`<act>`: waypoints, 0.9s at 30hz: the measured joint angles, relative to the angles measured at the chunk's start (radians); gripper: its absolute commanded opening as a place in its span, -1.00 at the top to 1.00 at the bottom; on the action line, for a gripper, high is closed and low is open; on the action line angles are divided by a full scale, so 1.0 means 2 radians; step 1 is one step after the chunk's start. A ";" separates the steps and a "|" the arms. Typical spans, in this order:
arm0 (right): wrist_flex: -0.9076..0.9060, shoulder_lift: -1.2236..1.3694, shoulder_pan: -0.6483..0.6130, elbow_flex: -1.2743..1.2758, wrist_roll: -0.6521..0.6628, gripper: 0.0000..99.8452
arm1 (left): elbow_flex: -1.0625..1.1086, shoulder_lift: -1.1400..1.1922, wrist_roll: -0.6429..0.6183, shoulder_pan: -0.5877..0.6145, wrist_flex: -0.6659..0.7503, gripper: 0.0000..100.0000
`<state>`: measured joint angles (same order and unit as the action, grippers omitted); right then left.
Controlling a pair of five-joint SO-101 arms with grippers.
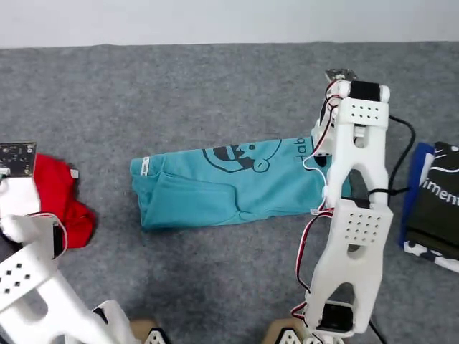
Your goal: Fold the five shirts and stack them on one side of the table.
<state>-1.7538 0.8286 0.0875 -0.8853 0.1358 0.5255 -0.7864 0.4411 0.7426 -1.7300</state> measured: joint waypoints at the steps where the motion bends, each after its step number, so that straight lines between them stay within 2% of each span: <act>1: 0.000 0.000 0.000 0.002 -0.008 0.41 | 0.000 0.000 0.000 0.000 0.000 0.90; 6: 0.000 0.014 -0.012 0.002 -0.038 0.39 | 0.000 0.000 0.000 0.001 0.000 0.90; 12: 0.001 0.056 -0.038 0.002 -0.045 0.39 | 0.000 0.000 0.000 0.001 0.000 0.90; 20: 0.015 0.095 -0.027 0.000 -0.055 0.40 | 0.000 0.000 0.000 0.001 0.000 0.90; 23: 0.015 0.101 -0.025 -0.006 -0.055 0.56 | 0.000 0.000 0.000 -0.001 0.000 0.90; 27: 0.015 0.102 -0.018 -0.009 -0.031 1.00 | 0.000 0.000 0.000 -0.001 0.000 0.90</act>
<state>-1.7231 1.0326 0.0506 -0.9037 0.0744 0.5255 -0.7864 0.4411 0.7411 -1.7300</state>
